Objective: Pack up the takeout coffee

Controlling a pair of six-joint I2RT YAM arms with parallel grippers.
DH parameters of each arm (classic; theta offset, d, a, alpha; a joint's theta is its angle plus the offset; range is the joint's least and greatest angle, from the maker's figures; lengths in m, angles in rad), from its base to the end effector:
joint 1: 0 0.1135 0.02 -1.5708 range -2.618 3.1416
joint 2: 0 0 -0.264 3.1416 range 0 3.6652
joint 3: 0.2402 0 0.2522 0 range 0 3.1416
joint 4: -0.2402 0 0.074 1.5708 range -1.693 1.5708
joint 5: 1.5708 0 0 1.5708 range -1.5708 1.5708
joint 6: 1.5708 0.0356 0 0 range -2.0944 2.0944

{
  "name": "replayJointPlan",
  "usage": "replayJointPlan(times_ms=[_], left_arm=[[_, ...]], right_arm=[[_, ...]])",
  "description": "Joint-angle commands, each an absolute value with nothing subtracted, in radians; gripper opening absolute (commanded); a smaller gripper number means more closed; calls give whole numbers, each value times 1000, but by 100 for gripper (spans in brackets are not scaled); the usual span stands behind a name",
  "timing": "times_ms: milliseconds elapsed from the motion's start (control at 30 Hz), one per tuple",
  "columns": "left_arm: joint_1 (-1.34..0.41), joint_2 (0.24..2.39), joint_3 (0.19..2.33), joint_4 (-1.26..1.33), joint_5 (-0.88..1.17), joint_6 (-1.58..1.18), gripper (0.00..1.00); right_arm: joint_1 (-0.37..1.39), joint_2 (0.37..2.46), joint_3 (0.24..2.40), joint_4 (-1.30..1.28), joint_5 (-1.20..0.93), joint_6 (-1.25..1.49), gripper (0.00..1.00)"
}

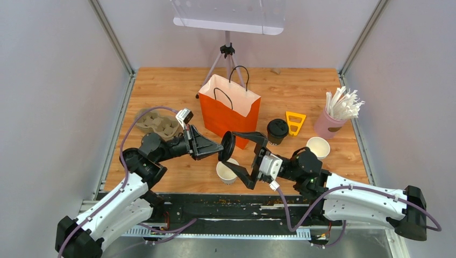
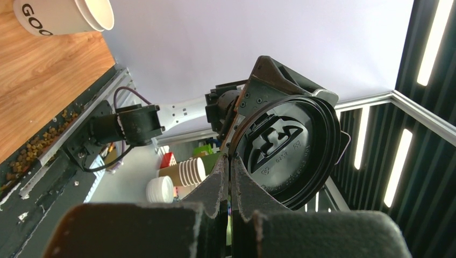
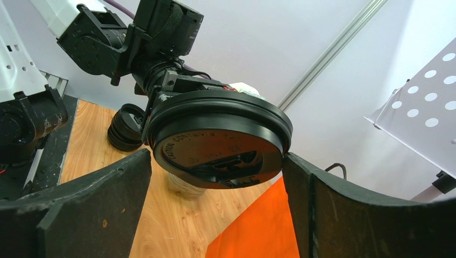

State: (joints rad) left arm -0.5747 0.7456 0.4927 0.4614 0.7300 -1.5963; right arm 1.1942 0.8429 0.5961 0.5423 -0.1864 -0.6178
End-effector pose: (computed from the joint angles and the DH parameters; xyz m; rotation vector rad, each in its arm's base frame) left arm 0.1353 -0.1159 0.3102 -0.1319 1.8745 -2.1578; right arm 0.0677 0.1892 0.3407 -1.1197 0.6701 0.6127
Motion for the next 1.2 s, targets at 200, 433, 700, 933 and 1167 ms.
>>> replayJointPlan(times_ms=[200,433,700,933,1167], left_arm=[[-594,736,494,491,702,-1606,0],[-594,721,502,478,698,-1607,0],[-594,690,502,443,677,-1595,26],[-592,652,553,244,580,-1426,62],[-569,710,898,-517,212,-838,93]], right_arm=[[1194,856,628,635,-206,-629,85],[1194,886,630,657,-192,-612,80],[1195,895,638,656,-152,-556,75],[1195,858,689,492,-54,-434,73],[1195,814,831,26,145,-183,73]])
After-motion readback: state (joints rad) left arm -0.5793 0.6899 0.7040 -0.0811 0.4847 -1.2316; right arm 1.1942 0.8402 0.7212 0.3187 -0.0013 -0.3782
